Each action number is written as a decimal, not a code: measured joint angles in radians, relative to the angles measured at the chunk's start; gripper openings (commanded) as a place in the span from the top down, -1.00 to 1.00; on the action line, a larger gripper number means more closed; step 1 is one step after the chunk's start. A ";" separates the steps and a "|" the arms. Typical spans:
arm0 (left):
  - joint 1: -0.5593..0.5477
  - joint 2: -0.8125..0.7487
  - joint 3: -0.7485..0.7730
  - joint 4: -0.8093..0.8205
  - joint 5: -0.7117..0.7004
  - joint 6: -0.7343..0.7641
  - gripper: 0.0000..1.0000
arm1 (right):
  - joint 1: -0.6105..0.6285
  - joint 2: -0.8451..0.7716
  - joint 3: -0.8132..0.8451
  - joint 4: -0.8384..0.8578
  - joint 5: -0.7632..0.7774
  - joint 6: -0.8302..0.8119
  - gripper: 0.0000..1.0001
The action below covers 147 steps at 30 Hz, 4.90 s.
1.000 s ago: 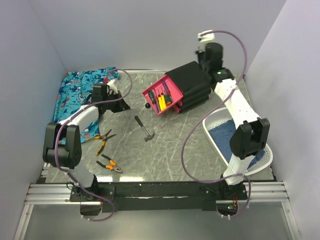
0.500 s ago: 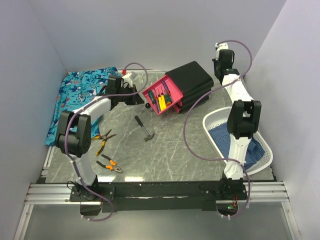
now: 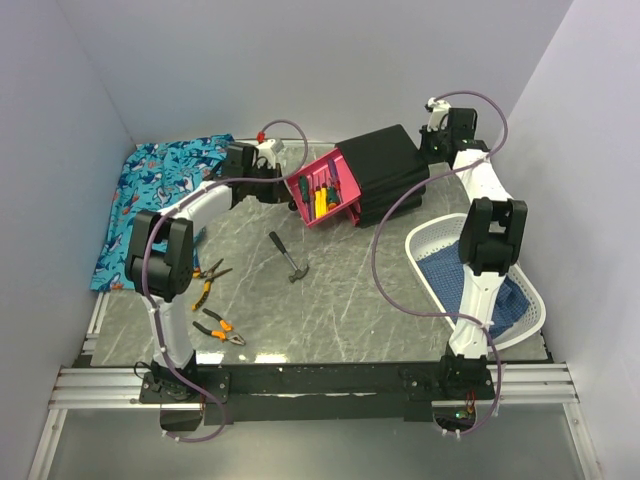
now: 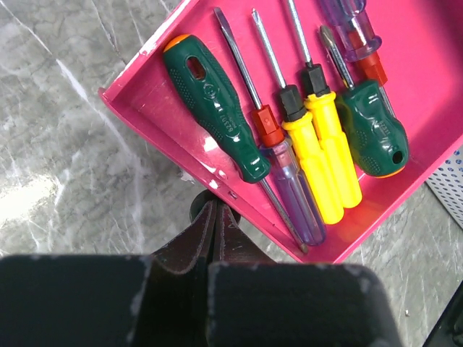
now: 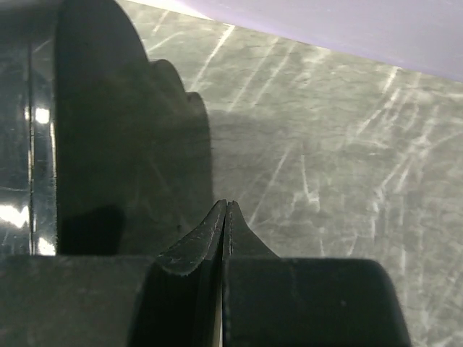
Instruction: Sort the tools into containers
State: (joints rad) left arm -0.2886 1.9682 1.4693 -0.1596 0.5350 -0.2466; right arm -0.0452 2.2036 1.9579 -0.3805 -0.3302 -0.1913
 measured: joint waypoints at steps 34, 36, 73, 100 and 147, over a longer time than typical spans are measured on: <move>0.016 -0.193 0.038 0.027 -0.143 -0.021 0.98 | 0.028 0.000 -0.053 -0.063 -0.045 0.007 0.99; 0.065 -0.165 0.038 0.027 -0.161 -0.003 0.98 | 0.028 0.000 -0.053 -0.063 -0.044 0.007 0.99; 0.021 0.074 0.134 -0.016 -0.154 -0.074 0.98 | 0.026 0.000 -0.087 -0.077 0.012 -0.019 1.00; 0.243 -0.090 -0.043 0.028 -0.232 -0.271 0.44 | 0.096 -0.009 -0.129 -0.059 0.027 -0.069 1.00; 0.010 0.268 0.263 0.304 0.224 -0.467 0.98 | 0.100 -0.034 -0.162 -0.040 0.075 -0.121 1.00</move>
State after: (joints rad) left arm -0.2787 2.2360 1.7325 0.1448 0.7593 -0.7132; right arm 0.0547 2.1700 1.7962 -0.4202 -0.2554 -0.3119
